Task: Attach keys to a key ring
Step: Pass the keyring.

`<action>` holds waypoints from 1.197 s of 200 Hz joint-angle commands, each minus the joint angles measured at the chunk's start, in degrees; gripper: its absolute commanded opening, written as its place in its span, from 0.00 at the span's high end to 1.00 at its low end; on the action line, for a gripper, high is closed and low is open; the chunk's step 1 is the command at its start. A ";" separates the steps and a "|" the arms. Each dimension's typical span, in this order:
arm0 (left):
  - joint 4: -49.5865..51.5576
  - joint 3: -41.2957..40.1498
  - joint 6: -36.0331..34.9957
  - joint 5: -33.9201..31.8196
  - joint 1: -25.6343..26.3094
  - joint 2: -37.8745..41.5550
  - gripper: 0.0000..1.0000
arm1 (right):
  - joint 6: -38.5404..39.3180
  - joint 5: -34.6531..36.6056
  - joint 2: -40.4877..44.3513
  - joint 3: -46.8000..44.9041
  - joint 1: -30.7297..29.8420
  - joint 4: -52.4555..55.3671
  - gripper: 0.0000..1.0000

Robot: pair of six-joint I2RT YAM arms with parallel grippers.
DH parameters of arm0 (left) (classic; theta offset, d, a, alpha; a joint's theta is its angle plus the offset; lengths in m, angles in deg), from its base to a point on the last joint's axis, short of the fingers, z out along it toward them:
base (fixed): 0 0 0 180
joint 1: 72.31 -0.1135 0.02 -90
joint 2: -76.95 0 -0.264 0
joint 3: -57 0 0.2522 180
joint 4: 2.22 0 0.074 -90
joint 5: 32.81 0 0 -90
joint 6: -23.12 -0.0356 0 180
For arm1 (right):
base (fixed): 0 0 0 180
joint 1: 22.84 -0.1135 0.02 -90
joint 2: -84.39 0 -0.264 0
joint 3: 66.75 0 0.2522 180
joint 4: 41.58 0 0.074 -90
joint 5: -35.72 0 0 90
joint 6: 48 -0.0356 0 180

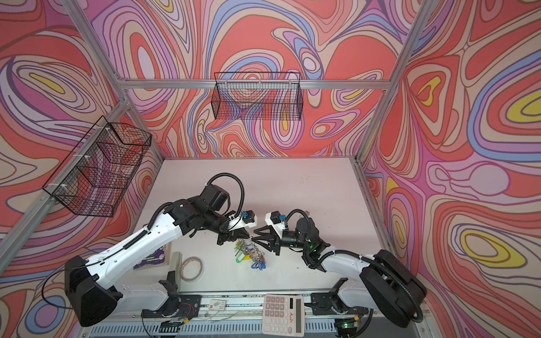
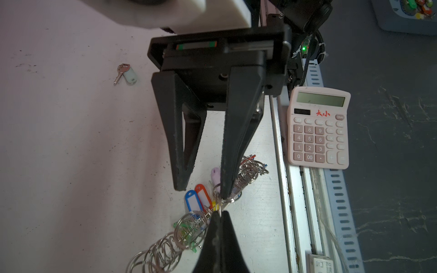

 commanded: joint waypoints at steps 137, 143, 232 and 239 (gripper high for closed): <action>-0.89 1.89 -0.30 3.58 0.20 -2.33 1.00 | -0.95 -1.05 -2.94 1.21 -0.57 -4.84 0.86; -1.10 1.89 -0.22 3.63 0.20 -2.32 1.00 | -0.95 -1.12 -3.11 1.34 -0.57 -4.77 0.86; -2.49 1.54 0.27 3.59 0.14 -3.59 1.00 | -2.07 -1.80 -3.88 1.22 -0.83 -5.84 1.00; -2.88 1.47 0.46 3.42 0.20 -3.68 1.00 | -2.23 -1.72 -3.89 1.22 -0.83 -5.86 1.00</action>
